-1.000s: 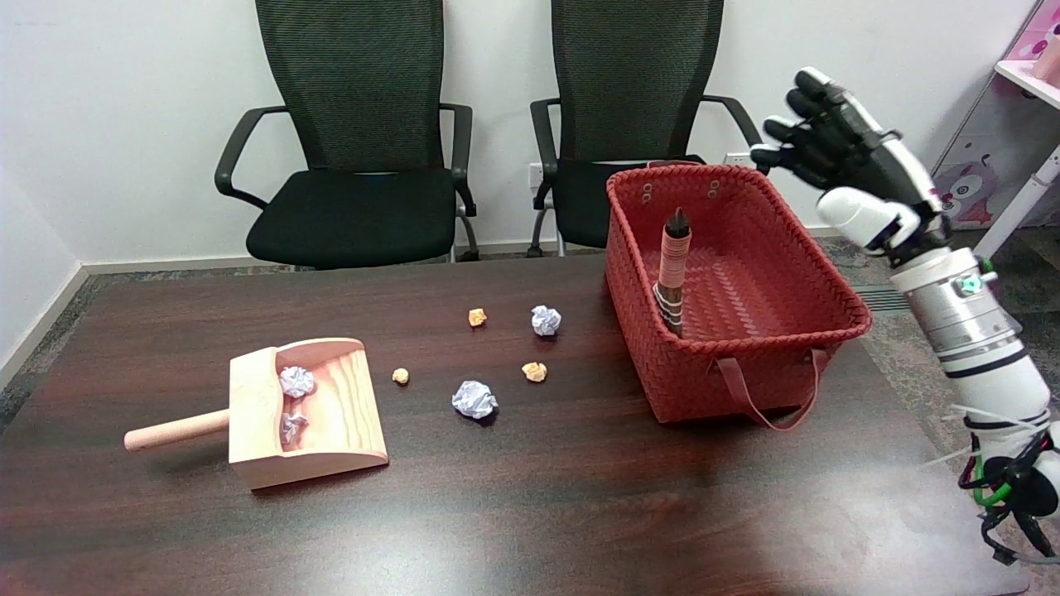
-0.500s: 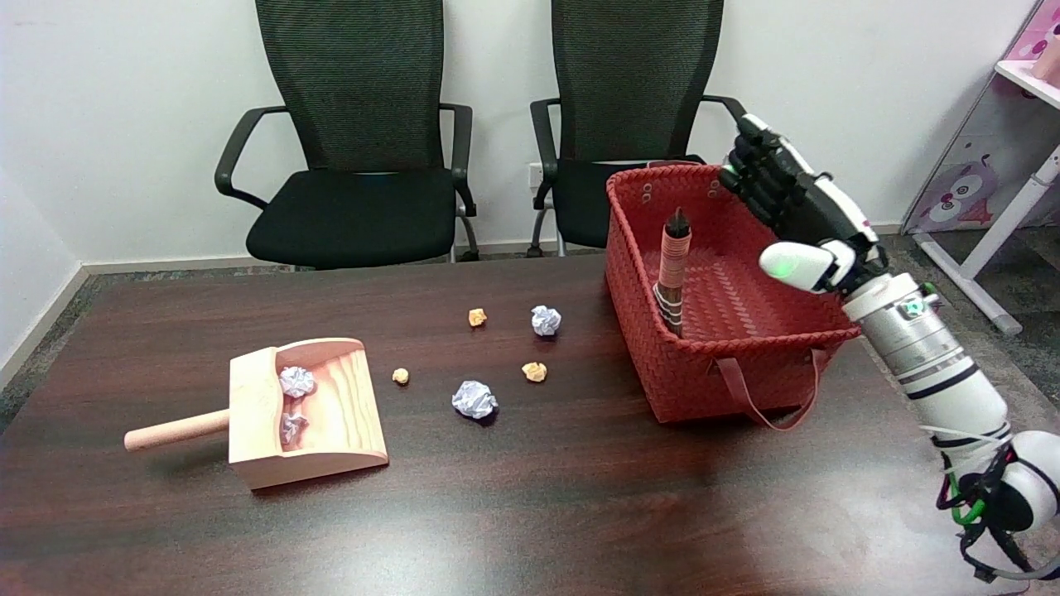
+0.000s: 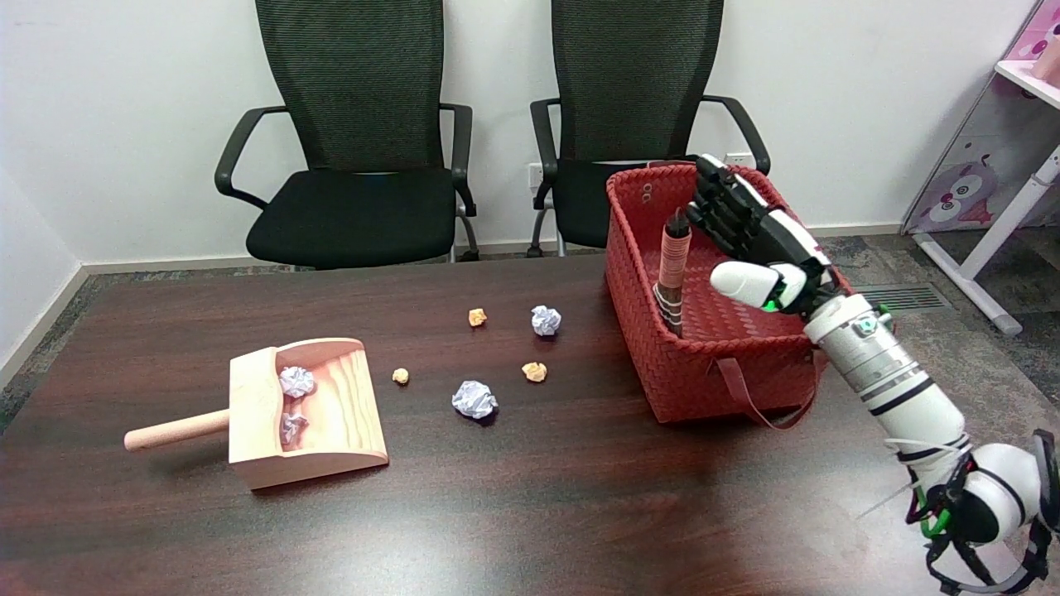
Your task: Pick up the broom by its handle.
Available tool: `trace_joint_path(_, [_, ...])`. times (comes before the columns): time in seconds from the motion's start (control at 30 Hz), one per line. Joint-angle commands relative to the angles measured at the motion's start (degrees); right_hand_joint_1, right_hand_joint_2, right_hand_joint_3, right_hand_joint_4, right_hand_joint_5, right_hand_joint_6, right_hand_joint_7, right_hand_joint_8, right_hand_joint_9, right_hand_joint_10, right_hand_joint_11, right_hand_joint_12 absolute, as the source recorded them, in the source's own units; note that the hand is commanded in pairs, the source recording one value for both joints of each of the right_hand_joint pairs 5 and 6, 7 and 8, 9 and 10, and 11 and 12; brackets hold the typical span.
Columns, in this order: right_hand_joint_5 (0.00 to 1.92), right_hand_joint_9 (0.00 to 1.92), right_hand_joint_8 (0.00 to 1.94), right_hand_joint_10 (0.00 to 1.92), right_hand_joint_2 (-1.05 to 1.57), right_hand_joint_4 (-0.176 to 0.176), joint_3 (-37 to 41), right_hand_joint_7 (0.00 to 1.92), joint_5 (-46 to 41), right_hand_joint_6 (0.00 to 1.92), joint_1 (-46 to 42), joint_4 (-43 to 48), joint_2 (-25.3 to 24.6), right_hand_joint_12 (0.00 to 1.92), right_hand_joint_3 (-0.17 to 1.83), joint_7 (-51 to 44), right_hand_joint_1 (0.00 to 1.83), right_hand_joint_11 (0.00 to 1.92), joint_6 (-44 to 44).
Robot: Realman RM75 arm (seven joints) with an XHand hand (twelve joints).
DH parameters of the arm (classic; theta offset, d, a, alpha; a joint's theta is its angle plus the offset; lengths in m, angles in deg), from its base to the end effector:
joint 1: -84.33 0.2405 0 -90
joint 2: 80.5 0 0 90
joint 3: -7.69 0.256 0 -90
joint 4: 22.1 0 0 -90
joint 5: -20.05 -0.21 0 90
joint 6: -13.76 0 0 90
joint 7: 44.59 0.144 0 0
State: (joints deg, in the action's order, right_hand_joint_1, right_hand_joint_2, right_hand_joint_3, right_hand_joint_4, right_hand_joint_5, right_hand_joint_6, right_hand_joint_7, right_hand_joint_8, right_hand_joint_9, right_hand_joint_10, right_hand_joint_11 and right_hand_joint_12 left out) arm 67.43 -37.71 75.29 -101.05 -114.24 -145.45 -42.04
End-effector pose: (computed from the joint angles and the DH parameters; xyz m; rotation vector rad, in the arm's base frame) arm -0.2369 -0.2741 0.4129 1.5487 -1.0252 1.2561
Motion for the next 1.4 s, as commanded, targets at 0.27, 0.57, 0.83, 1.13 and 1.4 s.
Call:
trace_joint_path(0.27, [0.0,0.04,0.0,0.04,-0.01,-0.134,-0.1,0.0,0.1,0.0,3.5,-3.5,-6.1,0.16,0.66,-10.9,0.91,0.16,11.4])
trace_joint_path(0.57, [0.0,0.04,0.0,0.04,0.09,-0.155,-1.6,0.0,0.1,0.0,6.7,-3.6,-6.6,0.19,0.61,-10.9,0.87,0.19,12.7])
trace_joint_path(0.83, [0.0,0.1,0.0,0.1,0.13,-0.174,-2.3,0.0,0.1,0.0,8.3,-3.3,-6.6,0.35,0.62,-11.0,0.91,0.35,12.8])
trace_joint_path(1.13, [0.19,0.81,0.19,0.81,0.27,-0.176,-2.4,0.19,-0.1,0.19,9.1,-3.0,-6.7,1.42,0.59,-11.0,0.91,1.42,13.6])
trace_joint_path(1.4, [0.96,1.53,0.96,1.53,0.49,-0.165,-2.4,0.96,-2.2,0.96,9.1,-3.0,-6.7,1.92,0.74,-12.5,0.96,1.92,13.4])
